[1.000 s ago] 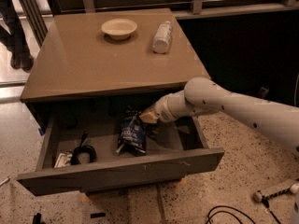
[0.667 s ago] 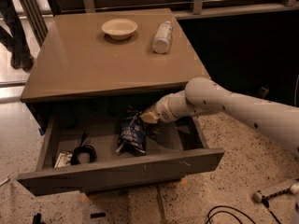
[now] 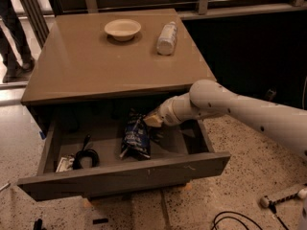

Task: Place blue chip bag into top drawer

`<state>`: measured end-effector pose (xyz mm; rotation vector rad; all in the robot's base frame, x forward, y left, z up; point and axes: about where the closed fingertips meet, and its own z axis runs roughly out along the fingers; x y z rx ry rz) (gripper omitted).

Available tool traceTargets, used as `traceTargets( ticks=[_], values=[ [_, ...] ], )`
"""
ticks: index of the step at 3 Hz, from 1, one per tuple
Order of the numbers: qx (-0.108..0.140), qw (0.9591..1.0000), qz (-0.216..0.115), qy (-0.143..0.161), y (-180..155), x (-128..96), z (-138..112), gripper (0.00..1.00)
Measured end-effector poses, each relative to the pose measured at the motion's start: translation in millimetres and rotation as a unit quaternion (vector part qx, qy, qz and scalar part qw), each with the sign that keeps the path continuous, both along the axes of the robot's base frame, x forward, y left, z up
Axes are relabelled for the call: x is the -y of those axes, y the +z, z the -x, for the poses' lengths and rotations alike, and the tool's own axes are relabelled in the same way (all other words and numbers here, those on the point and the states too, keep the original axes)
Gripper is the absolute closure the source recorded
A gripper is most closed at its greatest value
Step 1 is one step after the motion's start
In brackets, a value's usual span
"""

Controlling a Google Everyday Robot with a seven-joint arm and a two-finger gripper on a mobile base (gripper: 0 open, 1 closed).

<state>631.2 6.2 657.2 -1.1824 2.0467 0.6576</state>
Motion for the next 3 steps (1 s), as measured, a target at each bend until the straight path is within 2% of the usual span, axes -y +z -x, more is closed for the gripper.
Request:
traceTargets(
  ticks=[1,2,3],
  values=[
    [0.000,1.0000,0.000,0.000,0.0,-0.1,0.0,0.07],
    [0.000,1.0000,0.000,0.000,0.0,-0.1,0.0,0.00],
    [0.000,1.0000,0.000,0.000,0.0,-0.1,0.0,0.00]
  ],
)
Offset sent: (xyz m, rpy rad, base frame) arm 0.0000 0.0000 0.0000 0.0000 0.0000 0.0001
